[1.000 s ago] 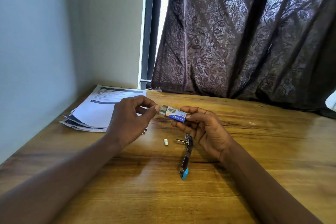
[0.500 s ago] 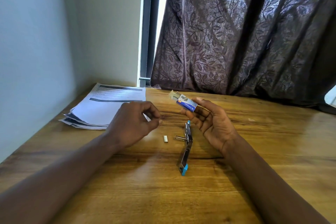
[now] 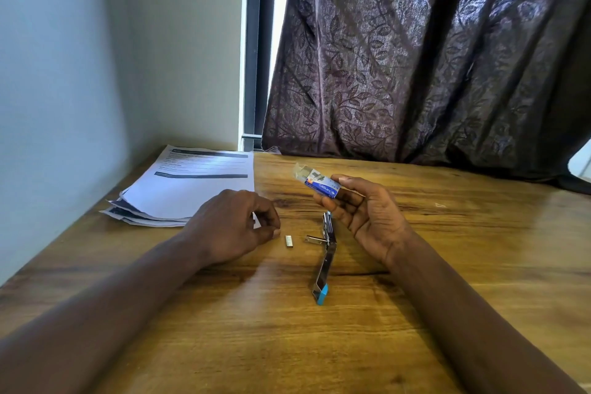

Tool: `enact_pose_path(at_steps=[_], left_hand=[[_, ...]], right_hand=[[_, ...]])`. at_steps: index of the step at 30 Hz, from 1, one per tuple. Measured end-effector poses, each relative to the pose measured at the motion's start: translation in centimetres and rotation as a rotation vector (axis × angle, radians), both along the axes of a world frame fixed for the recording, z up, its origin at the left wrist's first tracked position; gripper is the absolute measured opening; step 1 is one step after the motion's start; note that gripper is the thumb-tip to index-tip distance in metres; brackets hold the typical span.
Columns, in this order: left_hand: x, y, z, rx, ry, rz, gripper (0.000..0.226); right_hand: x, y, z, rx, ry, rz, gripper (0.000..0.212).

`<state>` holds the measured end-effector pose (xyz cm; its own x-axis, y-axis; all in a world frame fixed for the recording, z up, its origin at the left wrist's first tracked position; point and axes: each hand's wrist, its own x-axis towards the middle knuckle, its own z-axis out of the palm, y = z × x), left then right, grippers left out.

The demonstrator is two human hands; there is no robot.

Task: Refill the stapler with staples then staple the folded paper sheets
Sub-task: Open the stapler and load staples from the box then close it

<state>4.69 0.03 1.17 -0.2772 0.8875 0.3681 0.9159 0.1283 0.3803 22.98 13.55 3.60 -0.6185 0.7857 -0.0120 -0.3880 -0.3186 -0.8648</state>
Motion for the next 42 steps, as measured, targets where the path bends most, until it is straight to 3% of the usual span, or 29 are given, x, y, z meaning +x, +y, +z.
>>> enact_pose_path(at_steps=[6,10,18,25,33,42], left_hand=[[0.0,0.1,-0.3,0.074,-0.050,-0.009,0.021],[0.2,0.2,-0.3,-0.054,-0.013,-0.086,0.035],[0.7,0.4,-0.3,-0.060,-0.065,-0.113,0.020],[0.6,0.3,-0.4,0.073,-0.222,-0.174,0.016],[0.6,-0.1,0.9,0.514,-0.234,-0.076,0.016],[-0.1,0.3,0.4,0.522,-0.330,0.039,0.009]], right_hand=[[0.0,0.2,-0.1,0.004,-0.049,-0.009,0.014],[-0.1,0.2,-0.1,0.000,-0.059,-0.003,0.014],[-0.2,0.0,-0.1,0.012,-0.060,0.004,0.020],[-0.4,-0.2,-0.4,0.101,-0.084,0.016,0.028],[-0.1,-0.7,-0.1,0.153,-0.123,0.095,0.024],[-0.3,-0.8,-0.5,0.222,-0.133,0.190,0.034]])
